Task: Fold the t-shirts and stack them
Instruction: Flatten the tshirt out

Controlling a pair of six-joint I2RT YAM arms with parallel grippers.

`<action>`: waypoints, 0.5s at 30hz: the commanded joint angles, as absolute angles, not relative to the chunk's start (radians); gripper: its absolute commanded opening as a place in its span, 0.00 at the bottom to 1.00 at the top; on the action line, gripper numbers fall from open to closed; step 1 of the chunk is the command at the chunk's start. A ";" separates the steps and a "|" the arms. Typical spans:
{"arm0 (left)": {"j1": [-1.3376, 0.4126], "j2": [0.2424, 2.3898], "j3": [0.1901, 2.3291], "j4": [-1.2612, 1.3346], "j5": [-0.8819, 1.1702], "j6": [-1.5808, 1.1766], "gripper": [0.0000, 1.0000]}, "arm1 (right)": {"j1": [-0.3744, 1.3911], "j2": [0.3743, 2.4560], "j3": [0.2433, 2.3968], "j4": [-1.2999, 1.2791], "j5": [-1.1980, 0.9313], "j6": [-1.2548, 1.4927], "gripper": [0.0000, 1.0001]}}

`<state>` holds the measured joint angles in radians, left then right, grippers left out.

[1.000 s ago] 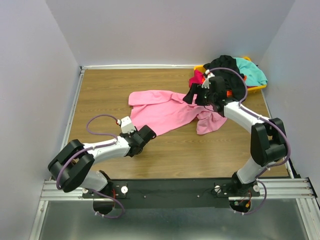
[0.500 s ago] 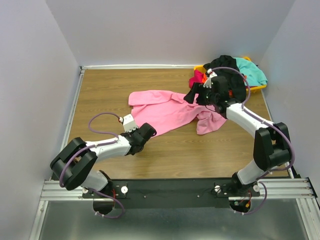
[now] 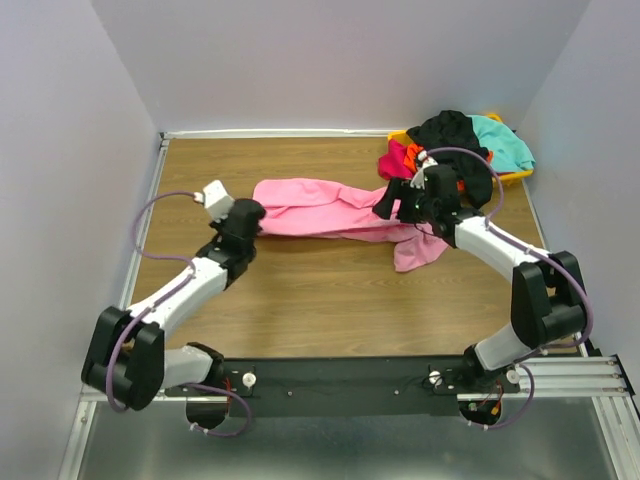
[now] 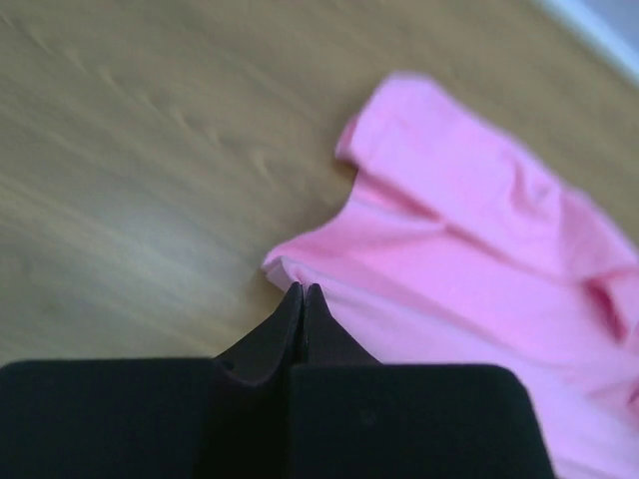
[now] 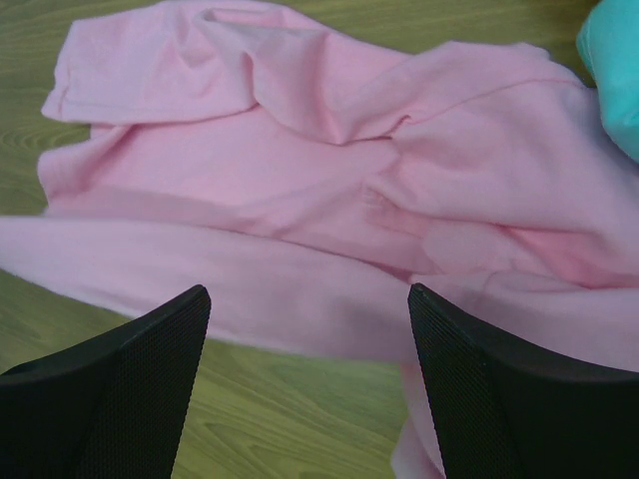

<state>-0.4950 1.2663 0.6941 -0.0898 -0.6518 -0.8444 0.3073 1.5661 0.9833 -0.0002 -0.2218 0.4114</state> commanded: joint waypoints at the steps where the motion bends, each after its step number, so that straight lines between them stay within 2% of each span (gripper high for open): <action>1: -0.324 1.187 0.719 0.108 -0.634 -0.672 0.00 | 0.302 1.477 0.937 -0.008 -0.146 0.437 0.87; 7: -0.143 1.195 0.749 0.216 -0.634 -0.672 0.00 | 0.314 1.364 0.890 -0.092 -0.051 0.460 0.86; 8: -0.115 1.224 0.756 0.230 -0.444 -0.535 0.00 | 0.316 1.352 0.871 -0.118 -0.032 0.465 0.86; 15: -0.041 1.315 0.743 0.308 -0.298 -0.503 0.00 | 0.322 1.285 0.758 -0.158 -0.009 0.509 0.86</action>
<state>-0.0708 1.2976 0.7494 0.2283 -0.4324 -0.5636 0.3153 1.2961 0.8188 -0.0830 -0.0589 0.4690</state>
